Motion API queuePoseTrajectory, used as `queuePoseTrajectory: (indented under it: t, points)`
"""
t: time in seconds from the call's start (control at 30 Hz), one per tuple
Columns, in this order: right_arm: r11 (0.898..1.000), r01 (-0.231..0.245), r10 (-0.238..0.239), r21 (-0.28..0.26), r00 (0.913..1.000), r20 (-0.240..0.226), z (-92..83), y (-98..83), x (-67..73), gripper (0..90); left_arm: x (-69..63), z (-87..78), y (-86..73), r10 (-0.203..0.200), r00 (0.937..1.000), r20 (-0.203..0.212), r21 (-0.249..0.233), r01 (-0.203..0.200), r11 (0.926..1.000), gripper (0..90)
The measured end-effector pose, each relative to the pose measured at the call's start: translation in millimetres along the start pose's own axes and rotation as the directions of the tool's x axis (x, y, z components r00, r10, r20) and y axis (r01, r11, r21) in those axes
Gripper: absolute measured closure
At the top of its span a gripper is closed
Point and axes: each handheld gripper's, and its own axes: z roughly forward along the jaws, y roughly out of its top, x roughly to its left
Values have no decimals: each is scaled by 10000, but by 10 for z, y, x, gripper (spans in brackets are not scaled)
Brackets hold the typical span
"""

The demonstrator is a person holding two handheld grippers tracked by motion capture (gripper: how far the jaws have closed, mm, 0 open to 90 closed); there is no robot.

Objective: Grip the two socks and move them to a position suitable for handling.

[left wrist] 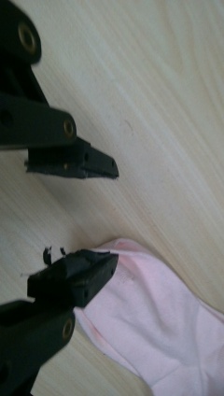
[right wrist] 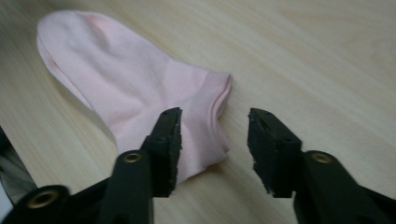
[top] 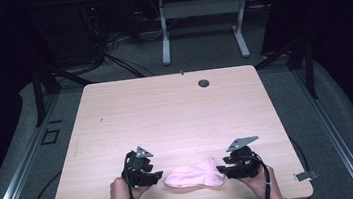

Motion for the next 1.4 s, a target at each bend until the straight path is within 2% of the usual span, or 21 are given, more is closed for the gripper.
queuePoseTrajectory:
  t: [0.13, 0.23, 0.33, 0.47, 0.6, 0.7, 0.77, 0.87, 0.93, 1.0, 1.13, 1.2, 1.27, 1.3, 1.37, 1.4]
  points:
    - [9968, -23, 42, -797, 9997, 231, -193, 5, -50, 296, 27, -140, -17, -5, 9986, -532, -610, -27, 9981, 286]
    - [9928, -62, 138, -1198, 9979, 626, -321, -16, -102, 178, 74, -281, -51, 18, 9951, -991, -1005, -118, 9949, 200]
    - [9880, -83, 238, -1541, 9948, 990, -425, -64, -172, 134, 135, -368, -99, -48, 9916, -1295, -1198, -109, 9927, 152]
    - [9841, -466, 698, -1715, 9888, 1316, -543, -161, -308, 58, 280, -452, -206, -440, 9833, -1768, -1301, 210, 9913, 86]
    - [9774, -911, 1257, -1906, 9760, 1777, -599, -284, -455, 19, 467, -464, -372, -978, 9705, -2206, -1375, 683, 9881, 38]
    - [9733, -1184, 1579, -1965, 9671, 1992, -583, -381, -563, 16, 608, -401, -510, -1355, 9597, -2462, -1150, 1099, 9873, 4]
    - [9751, -1325, 1706, -1776, 9603, 2206, -532, -461, -656, 7, 680, -345, -598, -1600, 9500, -2680, -1180, 1324, 9841, 3]
    - [9729, -1720, 2056, -1544, 9492, 2381, -419, -589, -791, 0, 798, -249, -733, -1997, 9388, -2805, -1085, 1757, 9784, 2]
    - [9716, -1888, 2208, -1428, 9401, 2598, -356, -659, -847, 0, 851, -200, -807, -2197, 9314, -2903, -1181, 1930, 9741, 2]
    - [9715, -1989, 2274, -1287, 9355, 2704, -313, -712, -895, 0, 890, -158, -860, -2269, 9254, -3035, -1274, 1966, 9722, 2]
    - [9702, -2163, 2396, -1091, 9231, 3008, -234, -781, -967, 0, 936, -106, -908, -2366, 9247, -2982, -1351, 2045, 9695, 2]
    - [9724, -2052, 2309, -1111, 9151, 3304, -197, -808, -985, 0, 957, -84, -929, -2367, 9250, -2971, -1390, 2034, 9692, 0]
    - [9705, -2031, 2354, -1303, 9156, 3260, -191, -821, -988, 0, 972, -75, -955, -2466, 9245, -2908, -1644, 2056, 9647, 0]
    - [9709, -1993, 2326, -1326, 9161, 3265, -193, -829, -991, 0, 979, -77, -967, -2413, 9260, -2905, -1696, 1984, 9653, 0]
    - [9694, -1975, 2355, -1460, 9158, 3254, -187, -837, -993, 0, 987, -58, -1017, -2412, 9271, -2868, -2220, 1806, 9582, 0]
    - [9692, -1956, 2351, -1500, 9162, 3246, -184, -839, -996, 0, 989, -59, -1018, -2437, 9267, -2861, -2229, 1830, 9575, 0]
